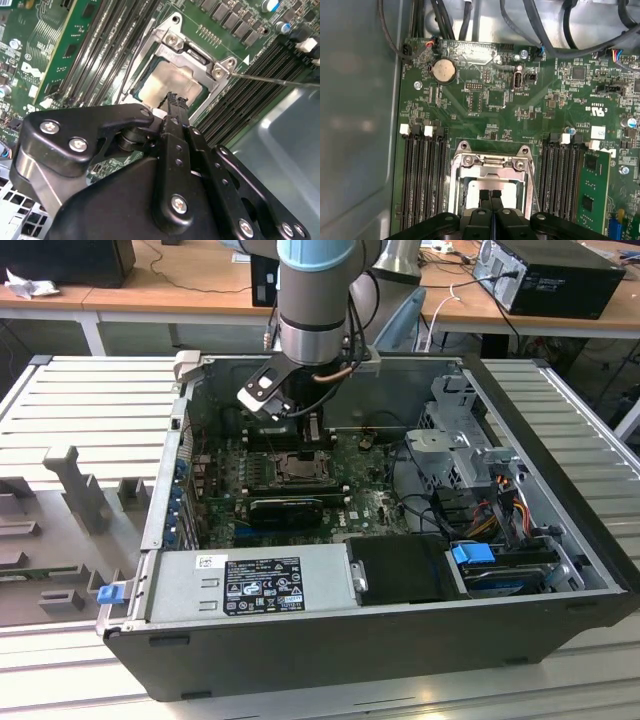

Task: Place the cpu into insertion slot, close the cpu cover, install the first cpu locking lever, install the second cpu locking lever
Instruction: 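Close the cpu cover, then install the first cpu locking lever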

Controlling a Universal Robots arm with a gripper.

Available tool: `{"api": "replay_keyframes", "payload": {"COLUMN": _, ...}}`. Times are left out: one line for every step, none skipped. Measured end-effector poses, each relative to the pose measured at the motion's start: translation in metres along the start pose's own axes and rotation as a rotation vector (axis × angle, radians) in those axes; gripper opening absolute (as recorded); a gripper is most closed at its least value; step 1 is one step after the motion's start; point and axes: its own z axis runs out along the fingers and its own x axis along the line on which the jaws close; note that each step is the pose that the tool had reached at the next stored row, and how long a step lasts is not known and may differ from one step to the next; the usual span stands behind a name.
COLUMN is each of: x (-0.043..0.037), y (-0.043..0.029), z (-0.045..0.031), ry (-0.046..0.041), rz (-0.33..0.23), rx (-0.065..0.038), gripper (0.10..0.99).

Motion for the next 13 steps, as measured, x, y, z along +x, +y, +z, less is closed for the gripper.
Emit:
{"api": "replay_keyframes", "payload": {"x": 0.0001, "y": -0.0013, "z": 0.0, "ry": 0.0, "rz": 0.0, "rx": 0.0, "gripper": 0.106}}
{"api": "replay_keyframes", "payload": {"x": 0.0002, "y": -0.0025, "z": 0.0, "ry": -0.0001, "rz": 0.0, "rx": -0.001, "gripper": 0.106}}
{"api": "replay_keyframes", "payload": {"x": 0.0002, "y": -0.0034, "z": 0.0, "ry": 0.0, "rz": 0.0, "rx": -0.001, "gripper": 0.106}}
{"api": "replay_keyframes", "payload": {"x": 0.0003, "y": -0.0046, "z": -0.0001, "ry": 0.0, "rz": 0.0, "rx": -0.001, "gripper": 0.106}}
{"api": "replay_keyframes", "payload": {"x": 0.0004, "y": -0.0058, "z": -0.0001, "ry": 0.0, "rz": 0.0, "rx": -0.001, "gripper": 0.106}}
{"api": "replay_keyframes", "payload": {"x": 0.0004, "y": -0.0063, "z": -0.0001, "ry": -0.0001, "rz": 0.0, "rx": -0.001, "gripper": 0.106}}
{"api": "replay_keyframes", "payload": {"x": 0.0004, "y": -0.0065, "z": -0.0001, "ry": -0.0001, "rz": 0.0, "rx": -0.001, "gripper": 0.106}}
{"api": "replay_keyframes", "payload": {"x": 0.0004, "y": -0.0067, "z": -0.0001, "ry": 0.0, "rz": 0.0, "rx": -0.001, "gripper": 0.106}}
{"api": "replay_keyframes", "payload": {"x": 0.0004, "y": -0.0068, "z": -0.0001, "ry": 0.0, "rz": 0.0, "rx": -0.001, "gripper": 0.106}}
{"api": "replay_keyframes", "payload": {"x": 0.0004, "y": -0.0068, "z": -0.0001, "ry": -0.0001, "rz": 0.0, "rx": -0.001, "gripper": 0.106}}
{"api": "replay_keyframes", "payload": {"x": 0.0004, "y": -0.0069, "z": -0.0001, "ry": 0.0, "rz": 0.0, "rx": -0.001, "gripper": 0.106}}
{"api": "replay_keyframes", "payload": {"x": 0.0004, "y": -0.0069, "z": -0.0002, "ry": -0.0001, "rz": 0.0, "rx": -0.001, "gripper": 0.106}}
{"api": "replay_keyframes", "payload": {"x": 0.0004, "y": -0.0069, "z": -0.0008, "ry": -0.0002, "rz": 0.0, "rx": -0.001, "gripper": 0.106}}
